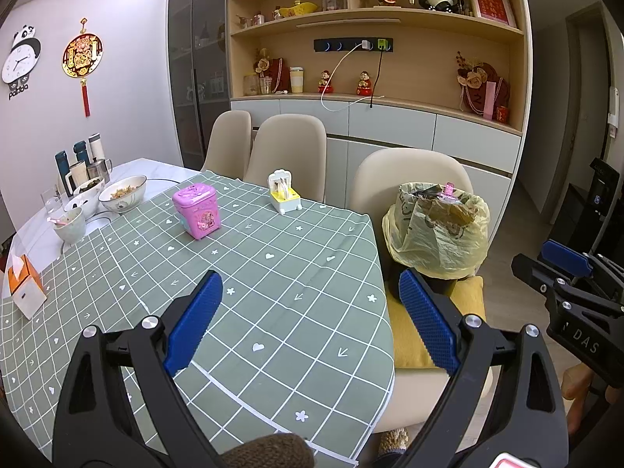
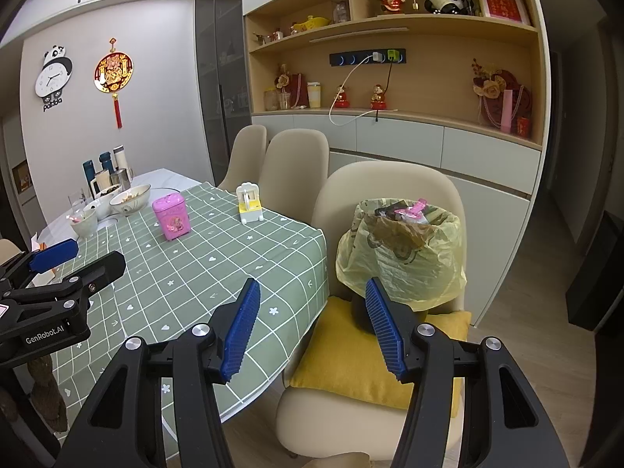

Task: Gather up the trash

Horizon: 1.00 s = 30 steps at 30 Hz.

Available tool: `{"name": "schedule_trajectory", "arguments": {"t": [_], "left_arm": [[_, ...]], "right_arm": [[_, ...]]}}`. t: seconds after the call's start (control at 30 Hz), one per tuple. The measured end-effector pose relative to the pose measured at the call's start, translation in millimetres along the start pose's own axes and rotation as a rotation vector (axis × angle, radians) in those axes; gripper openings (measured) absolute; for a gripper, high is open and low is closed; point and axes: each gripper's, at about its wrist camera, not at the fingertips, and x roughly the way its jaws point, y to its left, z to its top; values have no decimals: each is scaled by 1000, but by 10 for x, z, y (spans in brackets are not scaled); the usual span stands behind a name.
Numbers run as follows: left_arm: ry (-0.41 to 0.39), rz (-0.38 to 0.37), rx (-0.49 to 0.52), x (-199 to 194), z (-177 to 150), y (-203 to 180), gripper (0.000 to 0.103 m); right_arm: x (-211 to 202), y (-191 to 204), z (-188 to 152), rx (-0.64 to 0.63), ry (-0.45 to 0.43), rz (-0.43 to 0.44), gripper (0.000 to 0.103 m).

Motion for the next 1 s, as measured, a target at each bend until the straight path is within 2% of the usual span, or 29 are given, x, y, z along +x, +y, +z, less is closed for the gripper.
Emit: {"name": "schedule_trajectory", "arguments": {"t": [1.0], "left_arm": [[9,-28,2,6,-19,-35,88]], "right_arm": [[-64,-2,-18,11,-14,-15,53]]}}
